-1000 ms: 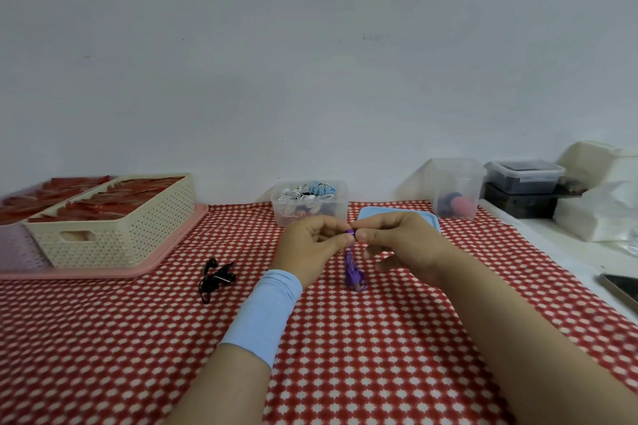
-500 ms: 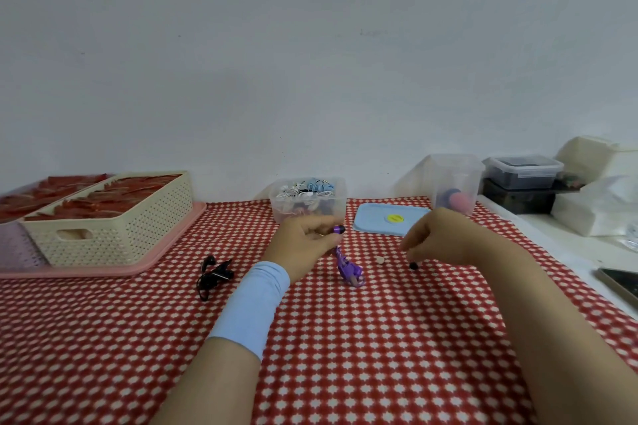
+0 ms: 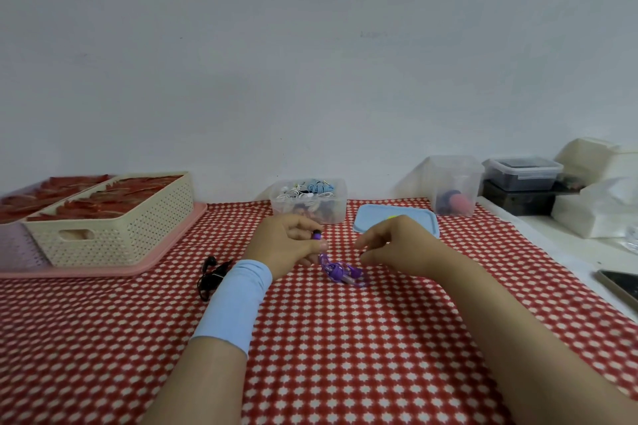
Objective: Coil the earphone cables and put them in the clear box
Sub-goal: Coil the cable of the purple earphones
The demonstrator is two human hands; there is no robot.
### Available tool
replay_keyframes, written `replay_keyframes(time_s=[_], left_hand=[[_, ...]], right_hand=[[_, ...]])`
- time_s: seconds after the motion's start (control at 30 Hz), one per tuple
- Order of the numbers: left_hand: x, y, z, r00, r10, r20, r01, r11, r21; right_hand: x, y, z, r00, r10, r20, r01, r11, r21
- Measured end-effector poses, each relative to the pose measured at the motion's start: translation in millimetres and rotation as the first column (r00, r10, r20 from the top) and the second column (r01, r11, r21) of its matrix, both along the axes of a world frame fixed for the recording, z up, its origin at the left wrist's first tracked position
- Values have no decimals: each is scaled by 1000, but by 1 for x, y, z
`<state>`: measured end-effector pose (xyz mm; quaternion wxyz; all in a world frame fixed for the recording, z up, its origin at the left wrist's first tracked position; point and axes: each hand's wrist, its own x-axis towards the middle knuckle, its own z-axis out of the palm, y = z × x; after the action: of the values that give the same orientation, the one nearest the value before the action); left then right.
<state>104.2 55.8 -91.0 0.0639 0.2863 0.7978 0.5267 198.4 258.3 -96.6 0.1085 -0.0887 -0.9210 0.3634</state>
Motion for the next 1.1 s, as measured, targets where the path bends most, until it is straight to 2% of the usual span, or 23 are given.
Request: replay_keyframes(time_s=[0.17,0.27,0.47,0.57,0.63,0.73,0.8,0.93,1.1], left_hand=[[-5,0,-7,999,48,20,-48,999,6],[-11,-1,-13,998,58,-13,-59,995,-78],[-16,0,-17,985,28,-169,-94,913,-397],[-11,6,-12,932,33,-362,-177,911,-373],[-1,14,-8,902,-45,-429,-123,927,-355],[14,25,-8,920,-211,-330,27,875,-483],[16,27,-8,926,-256,-278,70,839,-540],[15,26,-5,938,-251,-240,91,844,-528],[11,26,-11,956,-189,-224,78,901,-428]], right_hand=[[-3,-2,-5,999,-3,-37,0,998,-65],[-3,-4,-6,998,-12,-59,7,995,-95],[-3,-6,-5,997,-46,-62,31,974,-223],[-2,-6,-5,998,-29,-55,15,972,-235],[-1,-7,-4,998,-21,-59,6,969,-246],[1,-8,-3,996,-36,-81,12,960,-279],[2,-8,-2,994,-59,-87,30,953,-302],[3,-10,-1,992,-91,-86,52,925,-375],[1,-14,-1,996,-76,-50,46,894,-445]])
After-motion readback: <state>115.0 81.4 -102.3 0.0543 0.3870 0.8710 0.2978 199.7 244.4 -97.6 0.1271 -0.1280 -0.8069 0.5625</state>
